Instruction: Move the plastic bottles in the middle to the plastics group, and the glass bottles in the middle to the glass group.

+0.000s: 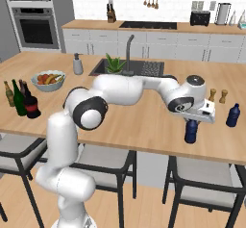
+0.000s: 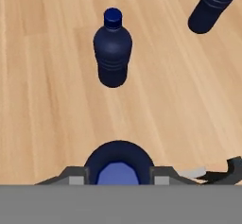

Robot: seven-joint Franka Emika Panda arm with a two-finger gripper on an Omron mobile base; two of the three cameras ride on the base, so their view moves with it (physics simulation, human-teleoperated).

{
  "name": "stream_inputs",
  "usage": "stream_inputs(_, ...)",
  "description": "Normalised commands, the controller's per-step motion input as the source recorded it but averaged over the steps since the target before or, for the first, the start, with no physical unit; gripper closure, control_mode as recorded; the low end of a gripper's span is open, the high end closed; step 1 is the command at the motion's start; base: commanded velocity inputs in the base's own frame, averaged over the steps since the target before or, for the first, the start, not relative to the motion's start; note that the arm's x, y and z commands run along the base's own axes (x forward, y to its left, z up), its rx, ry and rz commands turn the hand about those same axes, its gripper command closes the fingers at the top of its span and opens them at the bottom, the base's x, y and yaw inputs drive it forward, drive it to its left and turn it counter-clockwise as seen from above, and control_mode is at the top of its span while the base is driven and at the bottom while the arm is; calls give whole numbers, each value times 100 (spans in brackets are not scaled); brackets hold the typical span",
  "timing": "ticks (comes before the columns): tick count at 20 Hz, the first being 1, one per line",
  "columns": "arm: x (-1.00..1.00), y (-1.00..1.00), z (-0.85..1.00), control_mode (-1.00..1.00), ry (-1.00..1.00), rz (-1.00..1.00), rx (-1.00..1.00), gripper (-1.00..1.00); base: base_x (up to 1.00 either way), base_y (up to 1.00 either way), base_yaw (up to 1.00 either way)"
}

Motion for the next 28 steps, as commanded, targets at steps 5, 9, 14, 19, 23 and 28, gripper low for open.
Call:
stream_inputs(5, 37, -44, -15, -100, -2, 0, 1, 100, 0, 0, 0)
stream_inputs(9, 47, -26, -12, -100, 0, 0, 5, 100, 0, 0, 0)
stream_inputs(14, 31, -20, -17, -100, 0, 0, 12, 100, 0, 0, 0)
stream_inputs(19, 14, -1, -41, -100, 0, 0, 7, 100, 0, 0, 0)
stream_inputs(23, 17, 0, -39, -100, 0, 0, 2, 100, 0, 0, 0)
stream_inputs(28, 19, 5, -41, -100, 0, 0, 0, 100, 0, 0, 0)
